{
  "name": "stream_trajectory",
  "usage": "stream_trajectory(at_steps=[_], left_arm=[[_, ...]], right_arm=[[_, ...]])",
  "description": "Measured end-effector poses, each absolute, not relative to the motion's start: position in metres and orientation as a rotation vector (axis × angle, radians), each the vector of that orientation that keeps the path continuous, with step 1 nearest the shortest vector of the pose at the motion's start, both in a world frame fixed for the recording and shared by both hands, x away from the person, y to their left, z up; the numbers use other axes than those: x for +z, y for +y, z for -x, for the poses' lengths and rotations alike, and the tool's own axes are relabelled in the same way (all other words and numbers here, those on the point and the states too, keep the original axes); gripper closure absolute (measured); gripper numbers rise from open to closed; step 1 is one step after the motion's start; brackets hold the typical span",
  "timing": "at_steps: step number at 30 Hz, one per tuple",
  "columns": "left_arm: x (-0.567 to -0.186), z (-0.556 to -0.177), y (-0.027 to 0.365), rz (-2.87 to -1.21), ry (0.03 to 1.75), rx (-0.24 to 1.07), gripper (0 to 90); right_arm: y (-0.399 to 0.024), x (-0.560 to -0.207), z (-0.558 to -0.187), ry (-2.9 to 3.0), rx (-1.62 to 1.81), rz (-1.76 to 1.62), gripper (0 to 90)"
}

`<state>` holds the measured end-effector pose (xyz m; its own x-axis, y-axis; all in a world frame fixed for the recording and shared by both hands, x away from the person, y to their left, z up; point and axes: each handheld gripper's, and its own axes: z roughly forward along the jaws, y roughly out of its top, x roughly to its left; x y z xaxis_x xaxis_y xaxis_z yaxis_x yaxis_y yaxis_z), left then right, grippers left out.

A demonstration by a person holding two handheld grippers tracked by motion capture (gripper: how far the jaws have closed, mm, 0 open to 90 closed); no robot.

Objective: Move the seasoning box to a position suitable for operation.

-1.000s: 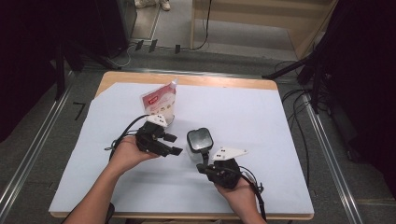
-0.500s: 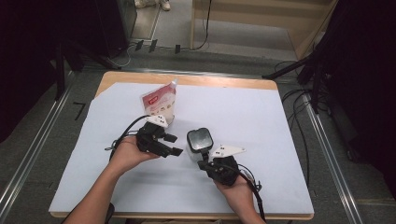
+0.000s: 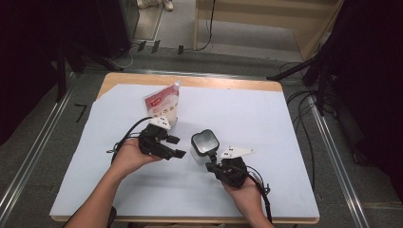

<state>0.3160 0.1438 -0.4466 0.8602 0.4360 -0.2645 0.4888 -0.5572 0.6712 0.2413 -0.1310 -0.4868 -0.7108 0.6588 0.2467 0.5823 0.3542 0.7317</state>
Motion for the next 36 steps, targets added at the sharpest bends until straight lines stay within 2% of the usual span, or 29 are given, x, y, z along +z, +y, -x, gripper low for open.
stream_trajectory(at_steps=[24, 36], left_arm=[[-0.446, -0.318, 0.143, -2.213, 0.685, -0.098, 33.2], [-0.447, -0.318, 0.135, -2.211, 0.66, -0.102, 26.7]], right_arm=[[-0.175, -0.486, -0.267, 2.442, 1.276, -1.314, 90.0], [-0.187, -0.486, -0.281, 2.433, 1.259, -1.34, 90.0]])
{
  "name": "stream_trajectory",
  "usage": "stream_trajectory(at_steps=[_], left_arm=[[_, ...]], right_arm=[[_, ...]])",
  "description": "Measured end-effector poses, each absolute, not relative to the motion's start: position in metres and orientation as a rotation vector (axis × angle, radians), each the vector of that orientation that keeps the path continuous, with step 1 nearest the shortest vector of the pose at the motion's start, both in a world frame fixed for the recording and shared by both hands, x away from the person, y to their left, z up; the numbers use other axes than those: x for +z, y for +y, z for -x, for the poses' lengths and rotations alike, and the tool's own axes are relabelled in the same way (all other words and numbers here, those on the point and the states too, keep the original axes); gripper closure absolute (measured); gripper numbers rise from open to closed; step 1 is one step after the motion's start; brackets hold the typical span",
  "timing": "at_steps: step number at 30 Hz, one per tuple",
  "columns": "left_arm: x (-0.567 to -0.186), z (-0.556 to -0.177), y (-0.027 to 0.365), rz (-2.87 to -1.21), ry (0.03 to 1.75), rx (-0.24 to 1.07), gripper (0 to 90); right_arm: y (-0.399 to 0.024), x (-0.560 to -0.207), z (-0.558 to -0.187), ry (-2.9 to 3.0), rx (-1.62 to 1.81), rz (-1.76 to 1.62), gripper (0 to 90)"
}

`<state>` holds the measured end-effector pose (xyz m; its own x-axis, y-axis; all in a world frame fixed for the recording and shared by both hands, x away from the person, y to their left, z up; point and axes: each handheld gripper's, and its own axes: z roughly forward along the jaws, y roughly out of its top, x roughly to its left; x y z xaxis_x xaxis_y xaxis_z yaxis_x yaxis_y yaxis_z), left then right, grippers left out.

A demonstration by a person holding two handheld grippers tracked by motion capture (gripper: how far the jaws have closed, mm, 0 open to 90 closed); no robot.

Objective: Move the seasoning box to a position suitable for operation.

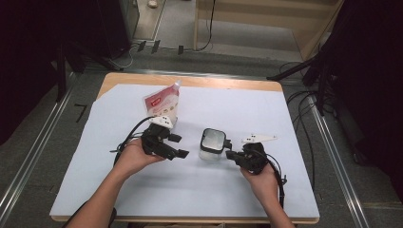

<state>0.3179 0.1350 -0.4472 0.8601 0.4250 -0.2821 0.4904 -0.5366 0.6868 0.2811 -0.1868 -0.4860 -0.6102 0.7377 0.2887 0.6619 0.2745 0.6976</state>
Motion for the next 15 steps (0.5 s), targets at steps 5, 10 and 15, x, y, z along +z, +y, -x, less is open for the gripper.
stream_trajectory(at_steps=[5, 10, 15], left_arm=[[-0.447, -0.319, 0.129, -2.195, 0.645, -0.122, 22.8], [-0.447, -0.324, 0.12, -2.202, 0.665, -0.133, 18.2], [-0.449, -0.33, 0.112, -2.219, 0.656, -0.117, 15.6]], right_arm=[[-0.191, -0.486, -0.287, 2.429, 1.255, -1.353, 90.0], [-0.195, -0.484, -0.295, 2.431, 1.262, -1.361, 90.0], [-0.198, -0.482, -0.301, 2.422, 1.26, -1.359, 90.0]])
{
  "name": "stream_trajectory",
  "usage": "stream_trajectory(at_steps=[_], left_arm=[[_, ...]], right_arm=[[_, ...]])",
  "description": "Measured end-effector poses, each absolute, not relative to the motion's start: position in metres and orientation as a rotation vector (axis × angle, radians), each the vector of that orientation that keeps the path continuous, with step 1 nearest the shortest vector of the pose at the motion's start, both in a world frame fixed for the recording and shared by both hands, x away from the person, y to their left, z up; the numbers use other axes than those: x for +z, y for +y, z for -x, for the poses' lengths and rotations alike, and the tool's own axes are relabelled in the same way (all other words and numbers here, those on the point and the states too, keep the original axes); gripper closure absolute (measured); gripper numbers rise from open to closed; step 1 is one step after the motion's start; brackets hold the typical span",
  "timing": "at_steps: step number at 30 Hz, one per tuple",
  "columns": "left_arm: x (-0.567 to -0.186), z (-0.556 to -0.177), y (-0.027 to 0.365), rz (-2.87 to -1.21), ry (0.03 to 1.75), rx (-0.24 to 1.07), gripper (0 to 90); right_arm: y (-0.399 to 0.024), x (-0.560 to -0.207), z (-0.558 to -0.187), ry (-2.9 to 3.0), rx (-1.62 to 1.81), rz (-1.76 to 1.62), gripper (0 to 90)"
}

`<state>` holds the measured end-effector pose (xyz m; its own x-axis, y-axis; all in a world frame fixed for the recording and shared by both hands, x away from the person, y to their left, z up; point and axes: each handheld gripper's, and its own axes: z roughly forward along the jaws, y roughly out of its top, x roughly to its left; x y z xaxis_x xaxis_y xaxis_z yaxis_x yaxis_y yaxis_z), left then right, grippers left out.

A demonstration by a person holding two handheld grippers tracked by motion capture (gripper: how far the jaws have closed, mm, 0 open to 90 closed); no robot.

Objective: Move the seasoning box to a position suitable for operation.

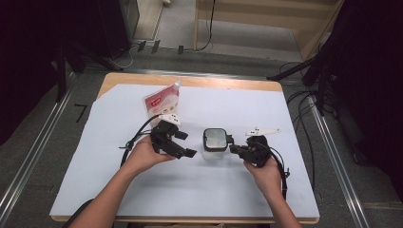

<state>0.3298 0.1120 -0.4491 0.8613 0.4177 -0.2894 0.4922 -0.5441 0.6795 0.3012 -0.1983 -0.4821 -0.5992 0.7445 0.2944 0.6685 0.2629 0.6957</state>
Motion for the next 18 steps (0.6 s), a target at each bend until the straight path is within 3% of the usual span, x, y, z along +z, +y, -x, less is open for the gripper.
stream_trajectory(at_steps=[6, 18], left_arm=[[-0.451, -0.342, 0.107, -2.249, 0.652, -0.072, 14.4], [-0.438, -0.356, 0.1, -2.238, 0.524, -0.137, 17.3]], right_arm=[[-0.205, -0.477, -0.303, 2.418, 1.282, -1.36, 90.0], [-0.213, -0.464, -0.315, 2.433, 1.219, -1.319, 90.0]])
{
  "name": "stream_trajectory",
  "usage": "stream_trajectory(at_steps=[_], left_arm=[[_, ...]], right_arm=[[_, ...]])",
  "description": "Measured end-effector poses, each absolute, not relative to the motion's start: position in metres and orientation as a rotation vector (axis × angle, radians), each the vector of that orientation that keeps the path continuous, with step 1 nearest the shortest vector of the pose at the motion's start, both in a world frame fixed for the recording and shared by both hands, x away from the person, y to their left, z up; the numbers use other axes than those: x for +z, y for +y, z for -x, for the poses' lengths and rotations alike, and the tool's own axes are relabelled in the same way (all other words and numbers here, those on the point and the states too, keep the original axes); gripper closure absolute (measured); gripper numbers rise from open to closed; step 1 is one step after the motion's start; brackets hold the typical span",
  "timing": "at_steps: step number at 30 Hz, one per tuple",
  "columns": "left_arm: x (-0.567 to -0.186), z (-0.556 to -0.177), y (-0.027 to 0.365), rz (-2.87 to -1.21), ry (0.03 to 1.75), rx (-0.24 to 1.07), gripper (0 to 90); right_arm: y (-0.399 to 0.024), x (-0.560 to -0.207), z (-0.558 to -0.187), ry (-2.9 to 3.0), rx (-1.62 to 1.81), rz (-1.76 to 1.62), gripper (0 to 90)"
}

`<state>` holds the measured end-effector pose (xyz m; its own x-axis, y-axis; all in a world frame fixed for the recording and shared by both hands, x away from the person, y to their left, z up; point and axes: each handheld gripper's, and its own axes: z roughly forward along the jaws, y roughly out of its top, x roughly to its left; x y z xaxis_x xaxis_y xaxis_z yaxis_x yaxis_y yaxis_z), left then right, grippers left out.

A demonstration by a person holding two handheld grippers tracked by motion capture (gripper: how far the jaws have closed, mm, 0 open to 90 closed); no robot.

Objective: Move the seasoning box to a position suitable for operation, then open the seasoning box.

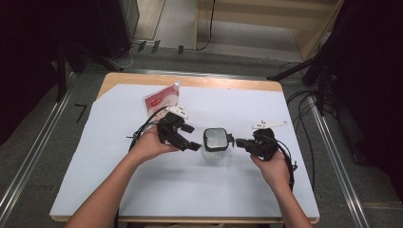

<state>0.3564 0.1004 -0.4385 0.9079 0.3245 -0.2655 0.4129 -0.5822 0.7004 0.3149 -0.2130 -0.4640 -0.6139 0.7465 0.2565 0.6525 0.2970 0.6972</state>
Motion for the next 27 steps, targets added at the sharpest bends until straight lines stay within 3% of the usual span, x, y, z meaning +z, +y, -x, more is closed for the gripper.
stream_trajectory(at_steps=[15, 27], left_arm=[[-0.441, -0.36, 0.095, -2.267, 0.453, -0.162, 18.0], [-0.454, -0.353, 0.074, -2.299, 0.422, -0.065, 14.0]], right_arm=[[-0.212, -0.475, -0.325, 2.472, 1.171, -1.331, 90.0], [-0.211, -0.478, -0.329, 2.456, 1.195, -1.364, 90.0]])
